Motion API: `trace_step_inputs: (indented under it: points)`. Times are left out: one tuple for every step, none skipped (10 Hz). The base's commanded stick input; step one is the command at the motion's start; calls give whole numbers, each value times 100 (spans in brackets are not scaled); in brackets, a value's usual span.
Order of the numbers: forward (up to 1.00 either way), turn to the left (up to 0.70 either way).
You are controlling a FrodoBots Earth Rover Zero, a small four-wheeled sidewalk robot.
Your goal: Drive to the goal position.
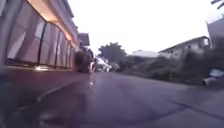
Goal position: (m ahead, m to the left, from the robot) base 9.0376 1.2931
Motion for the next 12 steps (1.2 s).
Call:
trace_step_inputs:
  points:
    - [70,0]
    - [70,0]
    - [70,0]
    - [70,0]
    - [70,0]
    - [70,0]
    - [70,0]
    - [70,0]
    - [70,0]
    - [70,0]
    - [70,0]
    - [70,0]
